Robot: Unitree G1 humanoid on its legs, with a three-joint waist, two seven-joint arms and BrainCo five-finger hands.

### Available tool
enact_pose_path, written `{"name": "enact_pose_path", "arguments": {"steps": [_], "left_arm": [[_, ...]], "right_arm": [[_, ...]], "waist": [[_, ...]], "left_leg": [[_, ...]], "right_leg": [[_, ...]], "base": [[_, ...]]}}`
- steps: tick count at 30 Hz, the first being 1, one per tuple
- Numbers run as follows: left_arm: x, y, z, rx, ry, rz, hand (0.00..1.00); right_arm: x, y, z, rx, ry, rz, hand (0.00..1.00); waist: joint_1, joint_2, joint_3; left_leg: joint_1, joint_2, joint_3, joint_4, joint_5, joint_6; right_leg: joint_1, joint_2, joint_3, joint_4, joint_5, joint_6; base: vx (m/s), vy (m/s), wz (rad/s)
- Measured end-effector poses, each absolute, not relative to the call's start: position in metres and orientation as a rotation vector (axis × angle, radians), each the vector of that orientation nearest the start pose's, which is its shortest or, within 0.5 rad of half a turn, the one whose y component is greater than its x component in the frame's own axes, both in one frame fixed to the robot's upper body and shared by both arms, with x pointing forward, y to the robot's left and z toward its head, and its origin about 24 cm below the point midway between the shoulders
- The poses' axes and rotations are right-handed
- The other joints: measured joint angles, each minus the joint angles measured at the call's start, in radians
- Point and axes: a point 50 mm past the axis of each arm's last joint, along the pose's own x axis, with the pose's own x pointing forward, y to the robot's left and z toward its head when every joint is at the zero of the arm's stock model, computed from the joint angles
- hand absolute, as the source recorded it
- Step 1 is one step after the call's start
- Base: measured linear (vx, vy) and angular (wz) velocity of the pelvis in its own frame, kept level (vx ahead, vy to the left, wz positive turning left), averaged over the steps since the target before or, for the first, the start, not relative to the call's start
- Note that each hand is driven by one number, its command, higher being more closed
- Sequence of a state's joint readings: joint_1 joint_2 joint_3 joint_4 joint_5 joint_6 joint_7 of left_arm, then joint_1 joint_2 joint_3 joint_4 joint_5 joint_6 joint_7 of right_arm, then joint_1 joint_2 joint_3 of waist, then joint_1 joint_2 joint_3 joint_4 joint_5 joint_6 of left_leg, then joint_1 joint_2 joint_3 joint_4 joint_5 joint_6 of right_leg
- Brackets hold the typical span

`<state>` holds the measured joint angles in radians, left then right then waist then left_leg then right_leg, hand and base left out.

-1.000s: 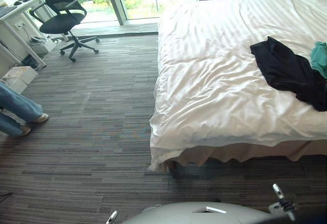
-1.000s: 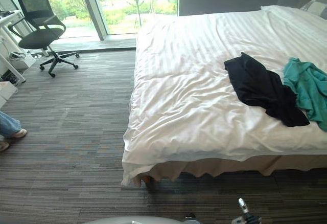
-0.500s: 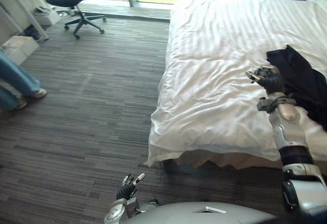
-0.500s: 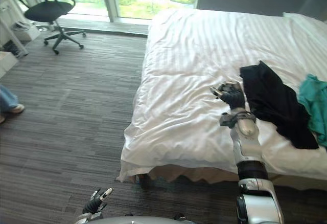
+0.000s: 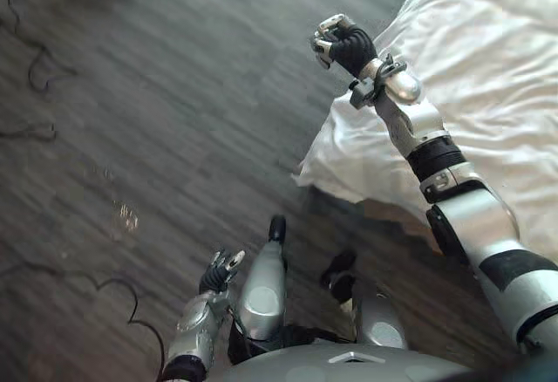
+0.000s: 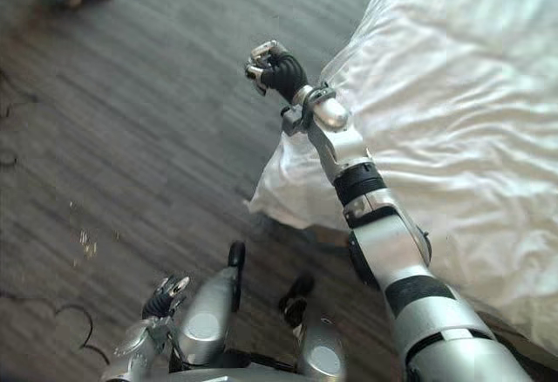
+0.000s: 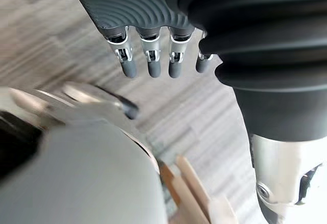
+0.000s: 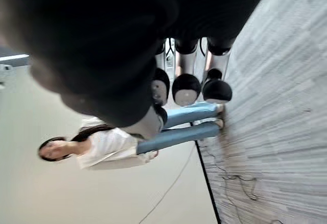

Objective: Tidy the bed and pick cloth on bed and put in laundry

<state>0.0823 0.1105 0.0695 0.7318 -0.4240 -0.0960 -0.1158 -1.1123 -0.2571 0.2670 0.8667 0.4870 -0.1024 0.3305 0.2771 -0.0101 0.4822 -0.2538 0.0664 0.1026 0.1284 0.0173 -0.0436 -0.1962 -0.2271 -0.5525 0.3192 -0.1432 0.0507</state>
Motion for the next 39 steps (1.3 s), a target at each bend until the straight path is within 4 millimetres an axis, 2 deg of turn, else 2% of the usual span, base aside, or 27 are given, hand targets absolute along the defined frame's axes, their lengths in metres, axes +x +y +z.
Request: {"name": "enact_pose_path", "arguments": {"steps": [1, 3, 4, 6, 7, 9, 10, 15, 16, 17, 18, 19, 21, 22, 23, 24, 25, 27, 28, 30, 31, 32, 33, 35, 37, 38, 39], "left_arm": [[0.167, 0.197, -0.113, -0.345, 0.647, 0.175, 0.0], [0.181, 0.186, -0.108, -0.371, 0.623, 0.118, 0.0], [0.184, 0.182, -0.107, -0.383, 0.617, 0.108, 0.0], [0.192, 0.17, -0.104, -0.414, 0.607, 0.061, 0.0], [0.193, 0.168, -0.104, -0.417, 0.608, 0.052, 0.0], [0.195, 0.164, -0.105, -0.421, 0.621, 0.039, 0.0], [0.195, 0.163, -0.106, -0.419, 0.629, 0.031, 0.0], [0.193, 0.167, -0.108, -0.406, 0.614, 0.03, 0.0], [0.193, 0.168, -0.107, -0.402, 0.608, 0.029, 0.0], [0.192, 0.169, -0.108, -0.397, 0.611, 0.031, 0.0], [0.191, 0.171, -0.11, -0.392, 0.614, 0.039, 0.0], [0.19, 0.172, -0.111, -0.385, 0.618, 0.042, 0.0], [0.188, 0.174, -0.112, -0.348, 0.627, 0.033, 0.0], [0.187, 0.174, -0.112, -0.343, 0.629, 0.032, 0.0], [0.185, 0.178, -0.112, -0.321, 0.634, 0.035, 0.0], [0.182, 0.183, -0.113, -0.303, 0.64, 0.047, 0.0], [0.182, 0.185, -0.113, -0.296, 0.641, 0.051, 0.0], [0.179, 0.19, -0.111, -0.279, 0.63, 0.053, 0.0], [0.179, 0.189, -0.11, -0.269, 0.627, 0.051, 0.0], [0.178, 0.185, -0.112, -0.242, 0.642, 0.048, 0.0], [0.177, 0.185, -0.113, -0.233, 0.65, 0.05, 0.0], [0.174, 0.188, -0.115, -0.199, 0.665, 0.045, 0.0], [0.172, 0.188, -0.116, -0.191, 0.676, 0.045, 0.0], [0.166, 0.188, -0.121, -0.154, 0.713, 0.024, 0.0], [0.161, 0.187, -0.124, -0.148, 0.736, 0.016, 0.0], [0.161, 0.187, -0.124, -0.147, 0.742, 0.017, 0.0], [0.16, 0.188, -0.125, -0.147, 0.746, 0.018, 0.0]], "right_arm": [[0.408, -0.094, 0.214, -0.039, -0.255, 0.552, 1.0], [0.415, -0.116, 0.21, -0.056, -0.188, 0.446, 1.0], [0.417, -0.123, 0.21, -0.063, -0.176, 0.414, 1.0], [0.421, -0.162, 0.203, -0.071, -0.105, 0.27, 1.0], [0.421, -0.17, 0.2, -0.073, -0.085, 0.241, 1.0], [0.42, -0.175, 0.197, -0.069, -0.07, 0.233, 1.0], [0.419, -0.176, 0.189, -0.052, -0.049, 0.245, 1.0], [0.407, -0.182, 0.142, 0.001, 0.058, 0.33, 1.0], [0.402, -0.181, 0.128, 0.016, 0.091, 0.357, 1.0], [0.394, -0.18, 0.104, 0.043, 0.148, 0.386, 1.0], [0.381, -0.18, 0.073, 0.088, 0.226, 0.408, 1.0], [0.373, -0.179, 0.058, 0.111, 0.263, 0.416, 1.0], [0.327, -0.173, -0.008, 0.217, 0.42, 0.486, 1.0], [0.316, -0.168, -0.018, 0.225, 0.442, 0.526, 1.0], [0.299, -0.15, -0.028, 0.243, 0.452, 0.636, 1.0], [0.283, -0.124, -0.03, 0.26, 0.432, 0.764, 1.0], [0.276, -0.111, -0.029, 0.27, 0.418, 0.827, 1.0], [0.245, -0.057, -0.02, 0.301, 0.354, 1.08, 1.0], [0.237, -0.045, -0.017, 0.306, 0.335, 1.134, 1.0], [0.219, 0.0, 0.005, 0.333, 0.236, 1.317, 1.0], [0.217, 0.01, 0.014, 0.36, 0.198, 1.347, 1.0], [0.217, 0.024, 0.035, 0.433, 0.11, 1.376, 1.0], [0.219, 0.029, 0.045, 0.466, 0.066, 1.384, 1.0], [0.241, 0.031, 0.093, 0.601, -0.134, 1.333, 1.0], [0.273, 0.015, 0.134, 0.707, -0.291, 1.198, 1.0], [0.282, 0.009, 0.144, 0.725, -0.328, 1.156, 1.0], [0.3, -0.004, 0.163, 0.754, -0.387, 1.072, 1.0]], "waist": [[0.001, 0.013, 0.008], [0.011, 0.055, 0.028], [0.012, 0.067, 0.032], [0.016, 0.116, 0.048], [0.016, 0.125, 0.049], [0.013, 0.151, 0.052], [0.014, 0.159, 0.05], [-0.007, 0.163, 0.047], [-0.016, 0.163, 0.047], [-0.027, 0.162, 0.048], [-0.043, 0.161, 0.048], [-0.049, 0.16, 0.049], [-0.083, 0.152, 0.052], [-0.095, 0.15, 0.053], [-0.119, 0.134, 0.058], [-0.138, 0.111, 0.057], [-0.148, 0.1, 0.057], [-0.166, 0.065, 0.052], [-0.169, 0.059, 0.05], [-0.176, 0.027, 0.015], [-0.174, 0.017, 0.001], [-0.173, 0.002, -0.022], [-0.173, -0.004, -0.034], [-0.177, -0.016, -0.073], [-0.175, -0.014, -0.095], [-0.175, -0.013, -0.099], [-0.175, -0.012, -0.102]], "left_leg": [[-0.021, -0.005, -0.005, 0.012, 0.002, 0.003], [-0.106, -0.031, -0.005, 0.054, 0.008, 0.013], [-0.129, -0.037, -0.005, 0.062, 0.01, 0.016], [-0.209, -0.051, -0.003, 0.102, 0.014, 0.027], [-0.225, -0.054, -0.001, 0.11, 0.014, 0.028], [-0.253, -0.053, 0.0, 0.132, 0.013, 0.032], [-0.254, -0.051, 0.0, 0.137, 0.013, 0.034], [-0.251, -0.048, 0.002, 0.135, 0.013, 0.034], [-0.249, -0.048, 0.006, 0.132, 0.012, 0.036], [-0.241, -0.048, 0.016, 0.125, 0.011, 0.041], [-0.218, -0.051, 0.028, 0.109, 0.012, 0.045], [-0.203, -0.053, 0.034, 0.099, 0.012, 0.048], [-0.133, -0.053, 0.058, 0.065, 0.012, 0.057], [-0.114, -0.051, 0.064, 0.055, 0.012, 0.058], [-0.073, -0.046, 0.082, 0.033, 0.012, 0.058], [-0.03, -0.036, 0.107, 0.011, 0.009, 0.054], [-0.011, -0.03, 0.114, 0.005, 0.006, 0.049], [0.073, -0.014, 0.14, -0.033, 0.0, 0.034], [0.091, -0.012, 0.14, -0.04, 0.001, 0.03], [0.137, 0.001, 0.145, -0.065, 0.001, 0.018], [0.144, 0.005, 0.152, -0.069, -0.001, 0.015], [0.168, 0.01, 0.16, -0.081, -0.002, 0.012], [0.179, 0.011, 0.162, -0.085, -0.003, 0.01], [0.22, 0.011, 0.166, -0.093, -0.006, 0.006], [0.238, 0.007, 0.167, -0.093, -0.006, 0.006], [0.24, 0.006, 0.166, -0.092, -0.006, 0.006], [0.243, 0.005, 0.166, -0.091, -0.006, 0.006]], "right_leg": [[-0.023, -0.014, -0.002, 0.03, -0.004, -0.004], [-0.127, -0.066, 0.004, 0.132, -0.033, -0.007], [-0.153, -0.078, 0.007, 0.154, -0.039, -0.011], [-0.243, -0.111, 0.02, 0.218, -0.053, -0.013], [-0.262, -0.119, 0.023, 0.229, -0.056, -0.015], [-0.291, -0.126, 0.033, 0.246, -0.06, -0.017], [-0.294, -0.125, 0.04, 0.248, -0.06, -0.017], [-0.282, -0.111, 0.045, 0.221, -0.052, -0.012], [-0.279, -0.108, 0.048, 0.21, -0.046, -0.006], [-0.274, -0.106, 0.053, 0.198, -0.032, -0.008], [-0.257, -0.105, 0.061, 0.181, -0.022, 0.0], [-0.246, -0.104, 0.065, 0.171, -0.017, 0.002], [-0.187, -0.092, 0.078, 0.129, 0.0, 0.012], [-0.17, -0.087, 0.079, 0.115, 0.005, 0.012], [-0.141, -0.078, 0.091, 0.091, 0.014, 0.017], [-0.117, -0.061, 0.111, 0.064, 0.021, 0.019], [-0.101, -0.051, 0.119, 0.052, 0.023, 0.02], [-0.04, -0.025, 0.131, 0.022, 0.024, 0.021], [-0.025, -0.02, 0.131, 0.016, 0.023, 0.02], [0.016, -0.001, 0.133, -0.003, 0.018, 0.014], [0.023, 0.006, 0.134, -0.01, 0.017, 0.014], [0.041, 0.016, 0.139, -0.025, 0.018, 0.014], [0.051, 0.019, 0.141, -0.03, 0.018, 0.014], [0.097, 0.025, 0.145, -0.051, 0.021, 0.019], [0.124, 0.025, 0.145, -0.068, 0.026, 0.026], [0.128, 0.025, 0.145, -0.071, 0.027, 0.028], [0.134, 0.024, 0.145, -0.075, 0.03, 0.032]], "base": [[-0.1, 0.028, 0.34], [-0.13, 0.038, 0.22], [-0.13, 0.025, 0.16], [-0.13, 0.008, 0.11], [-0.12, -0.01, 0.06], [-0.1, -0.023, -0.03], [-0.11, -0.051, -0.07], [-0.06, -0.024, -0.02], [-0.01, 0.017, -0.13], [0.01, 0.027, -0.2], [0.03, 0.027, -0.22], [0.06, 0.03, -0.26], [0.08, 0.028, -0.34], [0.09, 0.019, -0.42], [0.11, 0.0, -0.57], [0.11, -0.012, -0.63], [0.1, -0.044, -0.62], [0.09, -0.074, -0.44], [0.12, -0.096, -0.21], [0.13, -0.095, -0.09], [0.13, -0.069, -0.17], [0.11, -0.038, -0.16], [0.13, -0.027, -0.17], [0.11, 0.006, -0.09], [0.06, 0.032, 0.01], [0.02, 0.036, 0.04], [0.0, 0.0, 0.0]]}}
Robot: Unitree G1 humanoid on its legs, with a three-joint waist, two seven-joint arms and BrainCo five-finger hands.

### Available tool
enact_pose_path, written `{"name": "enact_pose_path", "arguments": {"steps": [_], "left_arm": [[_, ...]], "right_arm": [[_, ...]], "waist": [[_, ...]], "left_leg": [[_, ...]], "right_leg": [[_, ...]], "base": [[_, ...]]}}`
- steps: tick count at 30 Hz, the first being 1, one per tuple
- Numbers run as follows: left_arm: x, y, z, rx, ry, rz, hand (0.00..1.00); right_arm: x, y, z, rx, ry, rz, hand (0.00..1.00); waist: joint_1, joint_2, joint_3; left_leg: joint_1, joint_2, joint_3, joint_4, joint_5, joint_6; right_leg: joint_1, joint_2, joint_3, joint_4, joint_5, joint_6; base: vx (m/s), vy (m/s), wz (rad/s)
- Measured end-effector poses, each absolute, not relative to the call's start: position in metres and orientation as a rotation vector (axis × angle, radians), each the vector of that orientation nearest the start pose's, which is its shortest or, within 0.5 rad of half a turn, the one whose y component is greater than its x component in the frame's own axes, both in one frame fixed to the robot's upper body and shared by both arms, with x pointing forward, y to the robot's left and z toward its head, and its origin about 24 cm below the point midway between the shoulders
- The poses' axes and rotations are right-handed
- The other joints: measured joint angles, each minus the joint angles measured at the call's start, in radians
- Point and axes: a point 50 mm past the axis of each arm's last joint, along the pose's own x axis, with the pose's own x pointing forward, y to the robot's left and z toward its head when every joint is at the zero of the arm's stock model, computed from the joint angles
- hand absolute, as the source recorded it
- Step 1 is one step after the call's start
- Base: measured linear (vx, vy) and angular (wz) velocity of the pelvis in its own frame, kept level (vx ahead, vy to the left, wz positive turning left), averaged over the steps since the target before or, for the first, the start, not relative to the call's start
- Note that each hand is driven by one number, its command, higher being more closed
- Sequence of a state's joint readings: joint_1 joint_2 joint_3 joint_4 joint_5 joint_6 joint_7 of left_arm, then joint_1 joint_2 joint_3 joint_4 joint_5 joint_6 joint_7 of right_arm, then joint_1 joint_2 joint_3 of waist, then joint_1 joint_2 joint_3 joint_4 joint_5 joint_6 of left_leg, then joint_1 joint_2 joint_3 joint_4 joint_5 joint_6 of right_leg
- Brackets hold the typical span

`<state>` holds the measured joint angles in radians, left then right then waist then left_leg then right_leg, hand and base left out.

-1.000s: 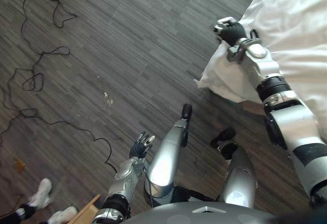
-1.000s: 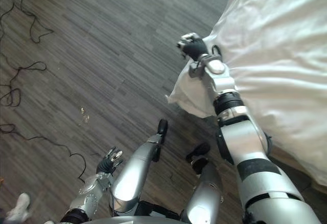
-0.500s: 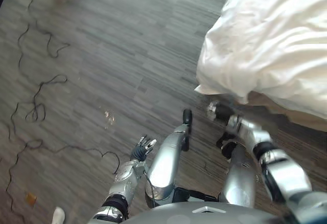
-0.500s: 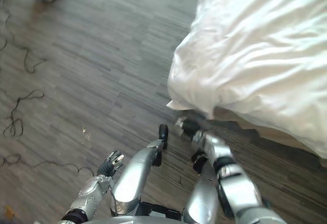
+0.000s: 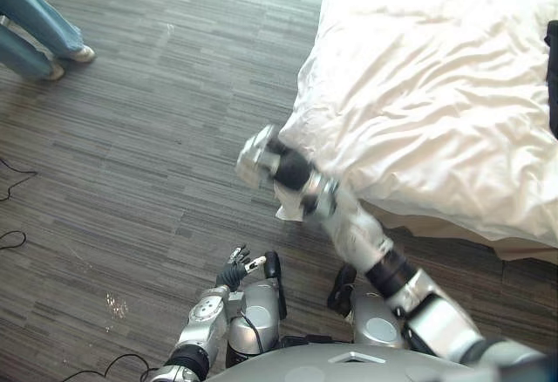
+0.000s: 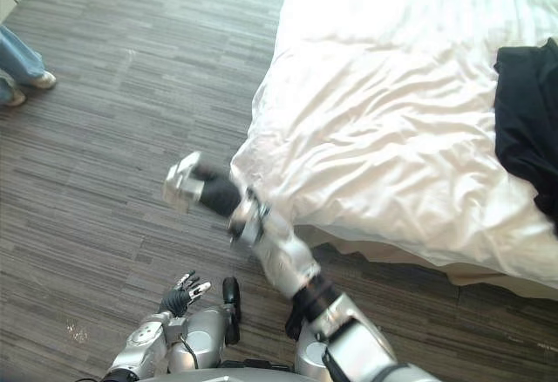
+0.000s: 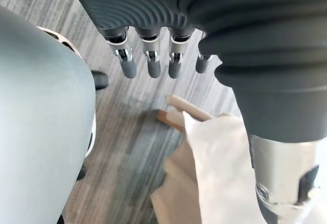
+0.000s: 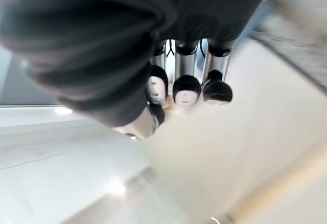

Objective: Tidy the bed and pick cloth on bed and put in laundry

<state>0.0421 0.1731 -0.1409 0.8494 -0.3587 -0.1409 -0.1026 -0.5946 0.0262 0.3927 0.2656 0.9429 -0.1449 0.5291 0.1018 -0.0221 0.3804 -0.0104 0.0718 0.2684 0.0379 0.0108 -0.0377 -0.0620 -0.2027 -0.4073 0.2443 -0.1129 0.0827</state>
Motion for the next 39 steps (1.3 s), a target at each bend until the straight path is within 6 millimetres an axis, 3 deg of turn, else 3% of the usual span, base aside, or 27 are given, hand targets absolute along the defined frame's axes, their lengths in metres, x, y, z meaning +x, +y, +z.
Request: {"name": "enact_pose_path", "arguments": {"steps": [1, 4, 8, 9, 10, 12, 16, 21, 24, 26, 27, 28, 30, 31, 32, 33, 36, 39], "left_arm": [[0.16, 0.188, -0.125, -0.148, 0.745, 0.019, 0.0], [0.161, 0.186, -0.124, -0.153, 0.741, 0.009, 0.0], [0.173, 0.174, -0.122, -0.194, 0.724, -0.062, 0.0], [0.179, 0.165, -0.121, -0.216, 0.717, -0.09, 0.0], [0.179, 0.163, -0.122, -0.226, 0.721, -0.097, 0.0], [0.188, 0.152, -0.118, -0.24, 0.695, -0.138, 0.0], [0.192, 0.145, -0.117, -0.234, 0.683, -0.168, 0.0], [0.192, 0.146, -0.116, -0.248, 0.668, -0.142, 0.0], [0.184, 0.161, -0.118, -0.275, 0.659, -0.067, 0.0], [0.178, 0.176, -0.118, -0.269, 0.648, -0.014, 0.0], [0.175, 0.185, -0.117, -0.26, 0.648, 0.018, 0.0], [0.175, 0.188, -0.117, -0.26, 0.644, 0.029, 0.0], [0.18, 0.187, -0.111, -0.276, 0.611, 0.036, 0.0], [0.18, 0.186, -0.111, -0.283, 0.609, 0.035, 0.0], [0.179, 0.184, -0.111, -0.301, 0.608, 0.046, 0.0], [0.179, 0.183, -0.111, -0.308, 0.611, 0.05, 0.0], [0.172, 0.184, -0.116, -0.319, 0.641, 0.074, 0.0], [0.153, 0.184, -0.127, -0.294, 0.722, 0.084, 0.0]], "right_arm": [[0.315, -0.017, 0.178, 0.782, -0.423, 0.979, 1.0], [0.346, -0.046, 0.195, 0.813, -0.425, 0.793, 1.0], [0.385, -0.103, 0.219, 0.754, -0.426, 0.545, 1.0], [0.394, -0.128, 0.217, 0.73, -0.412, 0.453, 1.0], [0.398, -0.141, 0.216, 0.721, -0.402, 0.404, 1.0], [0.403, -0.188, 0.204, 0.729, -0.371, 0.23, 1.0], [0.399, -0.199, 0.22, 0.724, -0.443, 0.224, 1.0], [0.38, -0.218, 0.207, 0.708, -0.497, 0.183, 1.0], [0.347, -0.234, 0.161, 0.709, -0.496, 0.129, 1.0], [0.32, -0.24, 0.118, 0.746, -0.463, 0.069, 1.0], [0.298, -0.248, 0.081, 0.769, -0.384, -0.031, 1.0], [0.285, -0.254, 0.059, 0.779, -0.325, -0.101, 1.0], [0.216, -0.273, -0.017, 0.799, -0.101, -0.352, 1.0], [0.2, -0.275, -0.03, 0.805, -0.055, -0.393, 1.0], [0.171, -0.275, -0.052, 0.812, 0.033, -0.449, 0.0], [0.145, -0.273, -0.072, 0.818, 0.121, -0.496, 0.0], [0.089, -0.259, -0.113, 0.791, 0.373, -0.562, 0.0], [0.06, -0.236, -0.136, 0.748, 0.578, -0.547, 0.0]], "waist": [[0.0, 0.002, 0.0], [-0.001, 0.02, 0.01], [-0.003, 0.113, 0.058], [0.001, 0.146, 0.068], [0.003, 0.161, 0.074], [0.02, 0.206, 0.096], [0.019, 0.226, 0.101], [-0.008, 0.219, 0.104], [-0.048, 0.179, 0.106], [-0.079, 0.131, 0.108], [-0.096, 0.1, 0.109], [-0.1, 0.087, 0.111], [-0.12, 0.063, 0.119], [-0.127, 0.059, 0.117], [-0.159, 0.051, 0.113], [-0.182, 0.042, 0.103], [-0.201, 0.032, 0.032], [-0.2, 0.035, -0.057]], "left_leg": [[0.001, 0.0, 0.0, 0.002, 0.0, 0.0], [-0.012, -0.004, -0.001, 0.021, -0.001, 0.001], [-0.152, -0.016, -0.001, 0.081, -0.006, 0.022], [-0.199, -0.023, 0.0, 0.081, -0.001, 0.02], [-0.22, -0.025, 0.0, 0.08, 0.006, 0.021], [-0.282, -0.036, 0.011, 0.057, 0.042, 0.029], [-0.312, -0.038, 0.061, 0.052, 0.058, 0.037], [-0.323, -0.022, 0.107, 0.105, 0.015, 0.039], [-0.318, 0.003, 0.129, 0.18, -0.044, 0.037], [-0.3, 0.018, 0.144, 0.197, -0.071, 0.034], [-0.277, 0.029, 0.159, 0.199, -0.084, 0.032], [-0.267, 0.035, 0.162, 0.204, -0.092, 0.029], [-0.215, 0.05, 0.179, 0.212, -0.121, 0.021], [-0.202, 0.051, 0.183, 0.21, -0.124, 0.018], [-0.17, 0.051, 0.191, 0.198, -0.128, 0.015], [-0.132, 0.048, 0.203, 0.174, -0.128, 0.014], [-0.056, 0.045, 0.217, 0.108, -0.118, 0.0], [0.021, 0.045, 0.217, 0.045, -0.104, -0.017]], "right_leg": [[0.0, -0.001, 0.001, 0.002, 0.001, 0.001], [-0.016, -0.011, 0.006, 0.02, 0.001, 0.0], [-0.173, -0.047, 0.026, 0.111, -0.003, -0.007], [-0.232, -0.054, 0.04, 0.13, -0.004, -0.009], [-0.258, -0.058, 0.041, 0.139, -0.002, -0.012], [-0.359, -0.067, 0.069, 0.175, 0.004, -0.018], [-0.442, -0.068, 0.123, 0.212, 0.01, -0.028], [-0.459, -0.057, 0.158, 0.221, 0.0, -0.023], [-0.428, -0.039, 0.174, 0.204, 0.001, -0.017], [-0.403, -0.025, 0.181, 0.181, 0.006, -0.014], [-0.377, -0.011, 0.187, 0.159, 0.012, -0.012], [-0.361, -0.005, 0.19, 0.146, 0.015, -0.011], [-0.296, 0.017, 0.2, 0.101, 0.023, -0.008], [-0.284, 0.021, 0.204, 0.094, 0.029, -0.004], [-0.251, 0.027, 0.209, 0.071, 0.036, -0.003], [-0.22, 0.033, 0.215, 0.052, 0.037, -0.001], [-0.155, 0.054, 0.225, -0.003, 0.044, 0.001], [-0.075, 0.072, 0.212, -0.06, 0.046, 0.003]], "base": [[-0.03, 0.032, 0.0], [-0.09, 0.022, -0.01], [-0.16, 0.029, -0.01], [-0.16, 0.032, 0.05], [-0.13, 0.016, 0.04], [-0.08, -0.017, -0.05], [0.01, -0.056, -0.32], [0.03, -0.03, -0.21], [0.09, 0.024, -0.31], [0.11, 0.037, -0.38], [0.09, 0.026, -0.33], [0.13, 0.037, -0.37], [0.14, 0.051, -0.34], [0.15, 0.057, -0.33], [0.18, 0.06, -0.32], [0.14, 0.047, -0.3], [0.15, 0.008, -0.22], [0.13, -0.008, 0.02]]}}
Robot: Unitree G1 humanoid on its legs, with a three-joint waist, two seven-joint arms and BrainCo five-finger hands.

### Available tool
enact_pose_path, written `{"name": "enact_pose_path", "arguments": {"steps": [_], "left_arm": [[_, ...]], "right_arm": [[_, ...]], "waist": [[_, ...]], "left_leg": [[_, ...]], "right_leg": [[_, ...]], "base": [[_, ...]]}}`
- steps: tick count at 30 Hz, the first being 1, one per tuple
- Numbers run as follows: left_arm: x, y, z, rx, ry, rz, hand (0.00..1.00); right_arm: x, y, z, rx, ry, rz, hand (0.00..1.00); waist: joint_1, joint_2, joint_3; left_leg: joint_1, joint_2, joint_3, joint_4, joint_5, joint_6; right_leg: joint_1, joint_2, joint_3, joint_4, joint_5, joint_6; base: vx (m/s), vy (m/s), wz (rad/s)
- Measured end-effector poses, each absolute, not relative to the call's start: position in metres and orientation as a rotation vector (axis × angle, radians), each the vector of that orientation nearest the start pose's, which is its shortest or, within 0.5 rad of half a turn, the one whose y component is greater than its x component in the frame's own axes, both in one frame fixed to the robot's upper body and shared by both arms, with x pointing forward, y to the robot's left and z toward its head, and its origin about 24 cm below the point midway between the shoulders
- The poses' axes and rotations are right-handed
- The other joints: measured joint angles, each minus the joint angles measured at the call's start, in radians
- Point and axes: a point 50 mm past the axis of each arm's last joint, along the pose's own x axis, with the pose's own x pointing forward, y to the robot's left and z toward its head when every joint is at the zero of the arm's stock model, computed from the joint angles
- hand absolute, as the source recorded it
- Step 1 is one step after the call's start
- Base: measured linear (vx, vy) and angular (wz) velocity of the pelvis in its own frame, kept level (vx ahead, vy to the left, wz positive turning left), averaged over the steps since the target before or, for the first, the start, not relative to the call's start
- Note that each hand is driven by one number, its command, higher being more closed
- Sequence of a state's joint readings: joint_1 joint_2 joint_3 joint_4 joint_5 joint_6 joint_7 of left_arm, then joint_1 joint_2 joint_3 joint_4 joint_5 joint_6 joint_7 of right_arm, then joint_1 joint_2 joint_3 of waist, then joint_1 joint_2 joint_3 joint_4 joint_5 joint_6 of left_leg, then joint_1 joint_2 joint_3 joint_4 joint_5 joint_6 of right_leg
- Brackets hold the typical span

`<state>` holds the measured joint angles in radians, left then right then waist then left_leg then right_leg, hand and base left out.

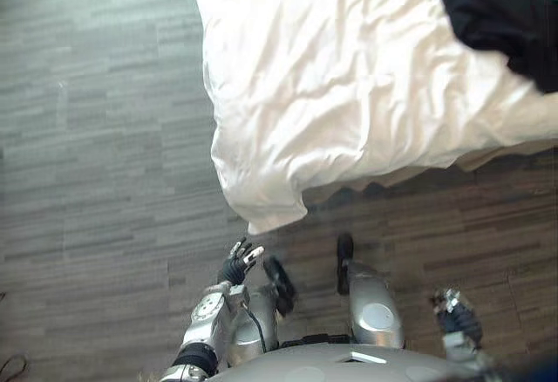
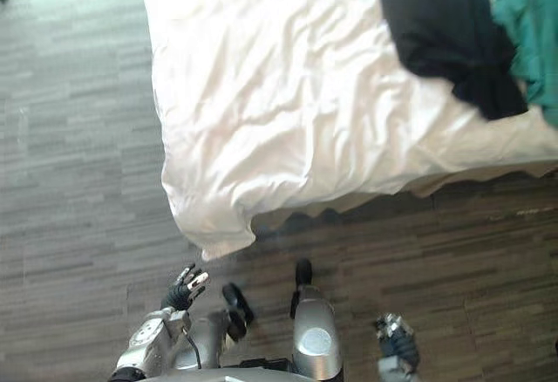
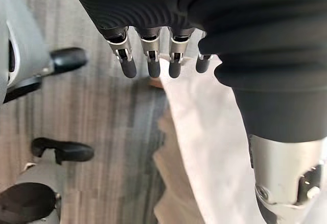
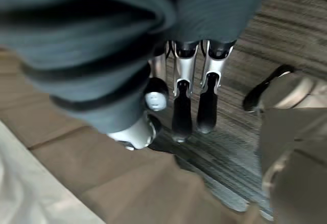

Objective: Tidy the bed and pick cloth on bed and put in laundry

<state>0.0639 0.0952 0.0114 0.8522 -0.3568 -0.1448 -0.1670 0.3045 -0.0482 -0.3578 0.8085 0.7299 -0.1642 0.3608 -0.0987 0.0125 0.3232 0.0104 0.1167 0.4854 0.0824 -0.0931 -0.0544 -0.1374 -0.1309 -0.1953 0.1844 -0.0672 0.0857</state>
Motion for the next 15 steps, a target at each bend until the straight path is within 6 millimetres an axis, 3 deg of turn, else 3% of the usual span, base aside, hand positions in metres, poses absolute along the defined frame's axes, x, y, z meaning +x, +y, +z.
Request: {"name": "enact_pose_path", "arguments": {"steps": [3, 6, 9, 11, 13, 14, 15], "left_arm": [[0.127, 0.18, -0.143, -0.263, 0.851, 0.074, 0.0], [0.111, 0.184, -0.151, -0.231, 0.934, 0.099, 0.0], [0.099, 0.194, -0.155, -0.22, 0.983, 0.15, 0.0], [0.099, 0.203, -0.153, -0.243, 0.966, 0.207, 0.0], [0.097, 0.205, -0.153, -0.26, 0.96, 0.233, 0.0], [0.091, 0.202, -0.155, -0.275, 0.972, 0.24, 0.0], [0.085, 0.197, -0.158, -0.293, 0.995, 0.245, 0.0]], "right_arm": [[0.048, -0.228, -0.145, 0.737, 0.677, -0.544, 0.0], [0.044, -0.229, -0.147, 0.726, 0.706, -0.557, 0.0], [0.047, -0.225, -0.148, 0.695, 0.74, -0.509, 0.0], [0.053, -0.223, -0.15, 0.648, 0.776, -0.444, 0.0], [0.058, -0.226, -0.149, 0.614, 0.789, -0.406, 0.0], [0.062, -0.23, -0.148, 0.595, 0.786, -0.385, 0.0], [0.066, -0.235, -0.146, 0.582, 0.773, -0.379, 0.0]], "waist": [[0.004, 0.014, -0.073], [0.007, 0.023, -0.103], [0.013, 0.011, -0.114], [0.044, -0.016, -0.118], [0.068, -0.019, -0.118], [0.076, 0.006, -0.134], [0.079, 0.036, -0.153]], "left_leg": [[0.066, 0.0, 0.001, -0.052, 0.01, -0.01], [0.102, 0.0, 0.006, -0.075, 0.013, -0.016], [0.124, -0.001, 0.019, -0.045, 0.005, -0.024], [0.109, 0.005, -0.087, 0.065, -0.016, 0.0], [0.105, 0.008, -0.194, 0.146, -0.06, 0.014], [0.107, 0.013, -0.302, 0.183, -0.111, 0.023], [0.12, 0.018, -0.372, 0.183, -0.15, 0.01]], "right_leg": [[0.081, 0.019, -0.004, -0.077, 0.02, 0.005], [0.123, 0.031, -0.001, -0.126, 0.035, 0.005], [0.147, 0.053, 0.061, -0.167, 0.059, 0.001], [0.147, 0.056, 0.159, -0.169, 0.077, -0.004], [0.148, 0.064, 0.242, -0.166, 0.083, -0.004], [0.142, 0.09, 0.302, -0.172, 0.087, -0.003], [0.132, 0.116, 0.35, -0.18, 0.097, 0.008]], "base": [[0.1, 0.002, 0.03], [0.02, -0.005, -0.05], [-0.02, -0.034, -0.53], [0.02, -0.077, -1.22], [-0.02, -0.037, -1.44], [-0.04, 0.074, -1.67], [-0.03, 0.082, -1.41]]}}
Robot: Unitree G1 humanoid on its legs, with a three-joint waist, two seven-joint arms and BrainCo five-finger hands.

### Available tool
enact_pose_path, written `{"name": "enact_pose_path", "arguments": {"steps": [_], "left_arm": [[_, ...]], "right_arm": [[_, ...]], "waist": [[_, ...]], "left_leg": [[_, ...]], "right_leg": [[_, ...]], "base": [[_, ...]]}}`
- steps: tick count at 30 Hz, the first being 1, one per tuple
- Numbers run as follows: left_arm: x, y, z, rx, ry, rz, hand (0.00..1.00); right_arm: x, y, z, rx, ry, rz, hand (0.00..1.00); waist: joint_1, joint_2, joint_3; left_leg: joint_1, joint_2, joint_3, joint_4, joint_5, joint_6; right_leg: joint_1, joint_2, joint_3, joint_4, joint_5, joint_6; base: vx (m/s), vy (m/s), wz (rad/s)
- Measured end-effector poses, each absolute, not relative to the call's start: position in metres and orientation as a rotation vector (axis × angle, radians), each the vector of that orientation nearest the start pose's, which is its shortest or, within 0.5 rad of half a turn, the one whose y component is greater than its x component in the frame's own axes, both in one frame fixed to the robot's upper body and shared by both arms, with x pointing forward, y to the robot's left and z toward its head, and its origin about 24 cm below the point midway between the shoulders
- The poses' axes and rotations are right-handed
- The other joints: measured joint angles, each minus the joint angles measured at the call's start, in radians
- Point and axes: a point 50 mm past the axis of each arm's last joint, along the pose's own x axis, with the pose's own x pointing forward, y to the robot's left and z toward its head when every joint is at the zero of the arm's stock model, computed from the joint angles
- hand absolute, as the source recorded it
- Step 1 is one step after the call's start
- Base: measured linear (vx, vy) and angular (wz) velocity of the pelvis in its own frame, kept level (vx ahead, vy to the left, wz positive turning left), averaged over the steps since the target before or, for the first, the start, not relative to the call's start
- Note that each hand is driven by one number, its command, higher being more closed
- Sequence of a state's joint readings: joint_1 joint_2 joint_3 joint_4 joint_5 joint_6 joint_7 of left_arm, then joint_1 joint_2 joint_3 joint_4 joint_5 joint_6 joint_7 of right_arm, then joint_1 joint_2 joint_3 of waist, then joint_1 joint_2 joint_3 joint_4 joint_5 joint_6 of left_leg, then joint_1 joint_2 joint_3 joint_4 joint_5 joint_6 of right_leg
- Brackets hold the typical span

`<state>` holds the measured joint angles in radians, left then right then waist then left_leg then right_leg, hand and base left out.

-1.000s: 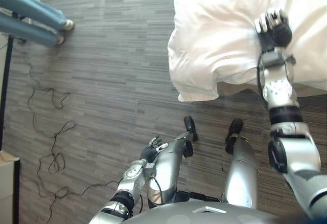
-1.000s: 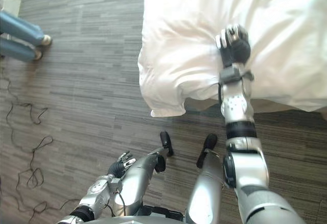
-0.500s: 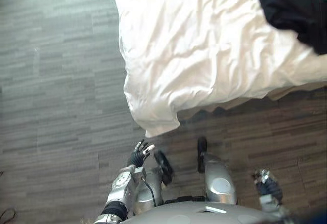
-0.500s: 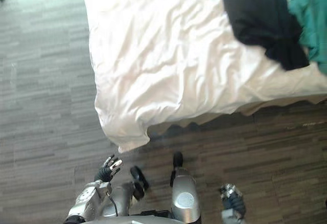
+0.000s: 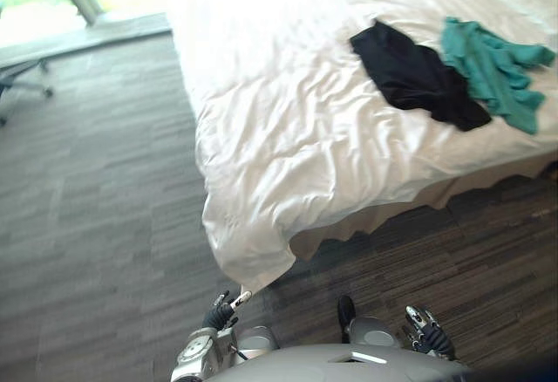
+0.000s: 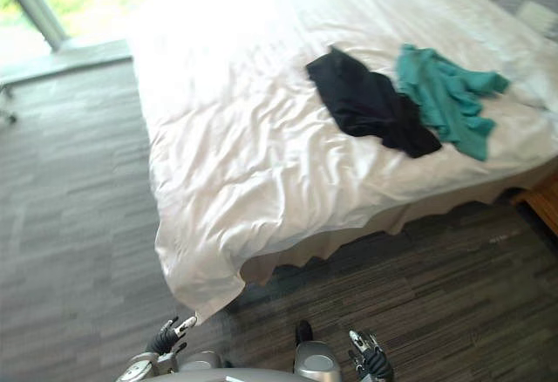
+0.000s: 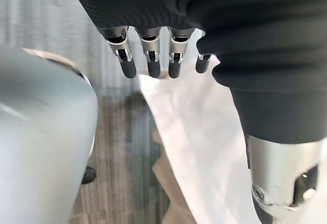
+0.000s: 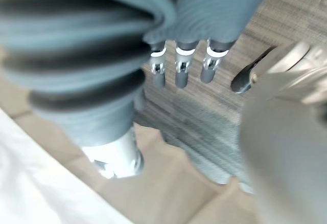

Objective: Tidy the bed and pick cloth on bed and put in laundry

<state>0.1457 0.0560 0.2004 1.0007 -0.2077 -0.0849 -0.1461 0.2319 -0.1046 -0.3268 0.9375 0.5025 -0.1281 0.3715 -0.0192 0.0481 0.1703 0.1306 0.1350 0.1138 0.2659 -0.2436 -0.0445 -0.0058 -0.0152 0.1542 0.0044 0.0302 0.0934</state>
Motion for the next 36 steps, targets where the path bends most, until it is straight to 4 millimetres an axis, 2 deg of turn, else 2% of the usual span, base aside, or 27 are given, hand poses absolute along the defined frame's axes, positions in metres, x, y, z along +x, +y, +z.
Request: {"name": "enact_pose_path", "arguments": {"steps": [1, 3, 4, 6, 7, 9, 10, 11, 12, 13, 15, 16, 17, 18, 19, 20, 21, 22, 23, 24, 25, 26, 29, 31, 34, 35, 36], "left_arm": [[0.084, 0.196, -0.159, -0.296, 0.998, 0.243, 0.0], [0.094, 0.19, -0.158, -0.304, 0.981, 0.215, 0.0], [0.099, 0.191, -0.157, -0.303, 0.973, 0.21, 0.0], [0.104, 0.191, -0.156, -0.306, 0.965, 0.196, 0.0], [0.104, 0.191, -0.156, -0.309, 0.963, 0.189, 0.0], [0.101, 0.19, -0.156, -0.319, 0.964, 0.189, 0.0], [0.101, 0.19, -0.156, -0.321, 0.961, 0.19, 0.0], [0.102, 0.188, -0.156, -0.334, 0.953, 0.186, 0.0], [0.102, 0.187, -0.155, -0.338, 0.947, 0.184, 0.0], [0.1, 0.185, -0.155, -0.346, 0.944, 0.182, 0.0], [0.099, 0.187, -0.156, -0.34, 0.955, 0.187, 0.0], [0.101, 0.185, -0.156, -0.336, 0.958, 0.173, 0.0], [0.1, 0.18, -0.158, -0.347, 0.964, 0.168, 0.0], [0.101, 0.175, -0.157, -0.363, 0.954, 0.164, 0.0], [0.104, 0.181, -0.156, -0.343, 0.956, 0.166, 0.0], [0.1, 0.184, -0.157, -0.332, 0.97, 0.167, 0.0], [0.095, 0.188, -0.158, -0.322, 0.984, 0.176, 0.0], [0.094, 0.194, -0.158, -0.311, 0.982, 0.184, 0.0], [0.094, 0.187, -0.159, -0.312, 0.998, 0.162, 0.0], [0.095, 0.182, -0.16, -0.311, 1.0, 0.139, 0.0], [0.096, 0.181, -0.159, -0.313, 0.998, 0.137, 0.0], [0.095, 0.179, -0.16, -0.314, 1.001, 0.128, 0.0], [0.1, 0.175, -0.159, -0.302, 0.993, 0.089, 0.0], [0.102, 0.177, -0.158, -0.297, 0.984, 0.09, 0.0], [0.097, 0.18, -0.159, -0.296, 1.01, 0.113, 0.0], [0.097, 0.18, -0.16, -0.305, 1.016, 0.127, 0.0], [0.084, 0.192, -0.167, -0.3, 1.215, 0.208, 0.0]], "right_arm": [[0.066, -0.235, -0.145, 0.583, 0.767, -0.381, 0.0], [0.067, -0.233, -0.145, 0.607, 0.742, -0.385, 0.0], [0.068, -0.23, -0.145, 0.616, 0.738, -0.385, 0.0], [0.068, -0.212, -0.148, 0.655, 0.734, -0.367, 0.0], [0.066, -0.209, -0.148, 0.661, 0.737, -0.367, 0.0], [0.062, -0.202, -0.148, 0.673, 0.737, -0.366, 0.0], [0.061, -0.201, -0.149, 0.67, 0.742, -0.361, 0.0], [0.061, -0.199, -0.149, 0.663, 0.75, -0.351, 0.0], [0.062, -0.199, -0.149, 0.662, 0.747, -0.352, 0.0], [0.064, -0.2, -0.147, 0.653, 0.736, -0.357, 0.0], [0.066, -0.201, -0.147, 0.644, 0.726, -0.359, 0.0], [0.064, -0.199, -0.149, 0.644, 0.737, -0.359, 0.0], [0.069, -0.204, -0.149, 0.635, 0.733, -0.36, 0.0], [0.075, -0.217, -0.145, 0.608, 0.703, -0.38, 0.0], [0.073, -0.216, -0.147, 0.613, 0.716, -0.389, 0.0], [0.073, -0.214, -0.148, 0.605, 0.732, -0.374, 0.0], [0.073, -0.209, -0.149, 0.599, 0.746, -0.357, 0.0], [0.072, -0.206, -0.15, 0.601, 0.754, -0.35, 0.0], [0.076, -0.206, -0.15, 0.591, 0.751, -0.342, 0.0], [0.075, -0.209, -0.15, 0.567, 0.765, -0.338, 0.0], [0.074, -0.209, -0.15, 0.555, 0.776, -0.333, 0.0], [0.073, -0.207, -0.151, 0.54, 0.791, -0.315, 0.0], [0.069, -0.212, -0.153, 0.474, 0.855, -0.296, 0.0], [0.064, -0.211, -0.156, 0.439, 0.9, -0.288, 0.0], [0.063, -0.213, -0.157, 0.395, 0.931, -0.252, 0.0], [0.065, -0.213, -0.157, 0.378, 0.941, -0.227, 0.0], [0.065, -0.218, -0.159, 0.331, 0.987, -0.228, 0.0]], "waist": [[-0.001, 0.005, -0.004], [-0.033, 0.01, -0.008], [-0.037, 0.004, -0.004], [-0.026, -0.042, 0.005], [-0.031, -0.042, 0.005], [-0.038, -0.04, 0.002], [-0.041, -0.039, 0.0], [-0.044, -0.03, -0.002], [-0.043, -0.027, -0.003], [-0.039, -0.04, -0.008], [-0.041, -0.042, 0.0], [-0.044, -0.049, 0.003], [-0.025, -0.011, -0.008], [-0.028, 0.032, -0.008], [-0.037, -0.003, -0.002], [-0.048, -0.009, -0.003], [-0.041, -0.045, -0.02], [-0.031, -0.053, -0.022], [-0.03, -0.02, -0.015], [-0.032, -0.005, -0.016], [-0.032, -0.004, -0.018], [-0.035, -0.019, -0.01], [-0.051, -0.005, -0.017], [-0.046, -0.017, -0.011], [-0.034, -0.025, -0.009], [-0.02, -0.031, -0.007], [-0.021, -0.006, -0.022]], "left_leg": [[0.002, 0.001, -0.007, -0.003, -0.005, -0.006], [0.017, 0.0, 0.026, -0.064, -0.054, -0.028], [0.028, -0.005, 0.044, -0.081, -0.058, -0.028], [0.033, -0.031, 0.127, -0.089, -0.055, -0.014], [0.036, -0.033, 0.144, -0.088, -0.057, -0.01], [0.069, -0.024, 0.226, -0.09, -0.06, -0.001], [0.074, -0.017, 0.243, -0.09, -0.06, -0.001], [0.082, -0.001, 0.278, -0.09, -0.06, -0.001], [0.086, 0.005, 0.299, -0.089, -0.06, -0.002], [0.116, -0.011, 0.362, -0.082, -0.057, -0.007], [0.12, -0.015, 0.378, -0.051, -0.046, 0.012], [0.099, -0.038, 0.344, -0.049, -0.053, 0.05], [0.086, -0.06, 0.297, -0.128, -0.035, 0.056], [0.084, -0.037, 0.356, -0.175, -0.001, 0.03], [0.101, -0.062, 0.393, -0.18, 0.008, 0.026], [0.106, -0.061, 0.421, -0.177, 0.004, 0.02], [0.116, -0.066, 0.462, -0.163, 0.002, 0.002], [0.112, -0.064, 0.48, -0.154, 0.001, -0.007], [0.111, -0.026, 0.493, -0.152, 0.006, -0.019], [0.109, 0.006, 0.509, -0.132, 0.022, -0.025], [0.11, 0.015, 0.516, -0.118, 0.029, -0.026], [0.11, 0.021, 0.518, -0.11, 0.039, -0.028], [0.132, 0.019, 0.506, -0.152, 0.076, -0.041], [0.13, 0.015, 0.504, -0.15, 0.092, -0.039], [0.104, 0.001, 0.369, -0.096, 0.091, -0.036], [0.093, -0.015, 0.284, -0.084, 0.076, -0.016], [0.101, -0.002, 0.15, -0.142, -0.016, -0.037]], "right_leg": [[-0.004, 0.004, 0.007, -0.001, 0.002, 0.002], [-0.05, 0.015, 0.049, -0.002, 0.046, 0.026], [-0.061, 0.015, 0.056, 0.002, 0.055, 0.032], [-0.096, 0.003, 0.116, 0.015, 0.083, 0.036], [-0.101, -0.003, 0.11, 0.018, 0.082, 0.03], [-0.149, -0.039, -0.075, 0.138, 0.028, -0.048], [-0.166, -0.043, -0.12, 0.207, 0.008, -0.06], [-0.19, -0.056, -0.208, 0.349, -0.054, -0.073], [-0.196, -0.061, -0.251, 0.408, -0.088, -0.077], [-0.199, -0.086, -0.346, 0.483, -0.146, -0.078], [-0.195, -0.077, -0.357, 0.483, -0.133, -0.104], [-0.179, -0.054, -0.313, 0.408, -0.087, -0.102], [-0.135, -0.016, -0.273, 0.278, -0.036, -0.094], [-0.172, -0.045, -0.374, 0.477, -0.173, -0.139], [-0.166, -0.114, -0.411, 0.587, -0.262, -0.127], [-0.137, -0.159, -0.453, 0.6, -0.311, -0.123], [-0.093, -0.198, -0.478, 0.532, -0.316, -0.08], [-0.079, -0.174, -0.465, 0.469, -0.33, -0.054], [-0.044, -0.105, -0.455, 0.372, -0.278, -0.075], [-0.015, -0.059, -0.43, 0.29, -0.229, -0.094], [0.001, -0.046, -0.417, 0.256, -0.213, -0.101], [0.024, -0.032, -0.395, 0.209, -0.197, -0.11], [0.04, 0.0, -0.363, 0.133, -0.148, -0.115], [0.063, 0.007, -0.35, 0.066, -0.103, -0.113], [0.085, 0.011, -0.265, -0.02, -0.046, -0.105], [0.085, 0.006, -0.223, -0.046, -0.025, -0.097], [0.03, 0.046, -0.197, -0.108, 0.067, -0.093]], "base": [[-0.02, 0.109, -1.08], [-0.08, 0.155, -0.53], [-0.13, 0.163, -0.63], [-0.15, 0.087, -0.91], [-0.12, 0.072, -0.85], [-0.05, 0.072, -0.86], [0.02, 0.023, -0.8], [0.05, -0.008, -0.63], [0.15, -0.03, -1.23], [0.14, -0.015, -1.23], [0.02, -0.041, -1.07], [-0.11, -0.057, -1.07], [-0.14, -0.027, -1.43], [-0.05, 0.001, -1.37], [-0.01, -0.053, -1.06], [0.07, -0.142, -0.96], [0.08, -0.194, -0.99], [0.09, -0.237, -1.25], [0.07, -0.203, -1.05], [0.03, -0.155, -0.95], [0.0, -0.174, -0.75], [-0.03, -0.19, -0.66], [-0.05, -0.098, -0.39], [-0.09, -0.043, -0.29], [-0.07, -0.022, -0.6], [-0.03, 0.004, -0.54], [-0.02, 0.006, -0.37]]}}
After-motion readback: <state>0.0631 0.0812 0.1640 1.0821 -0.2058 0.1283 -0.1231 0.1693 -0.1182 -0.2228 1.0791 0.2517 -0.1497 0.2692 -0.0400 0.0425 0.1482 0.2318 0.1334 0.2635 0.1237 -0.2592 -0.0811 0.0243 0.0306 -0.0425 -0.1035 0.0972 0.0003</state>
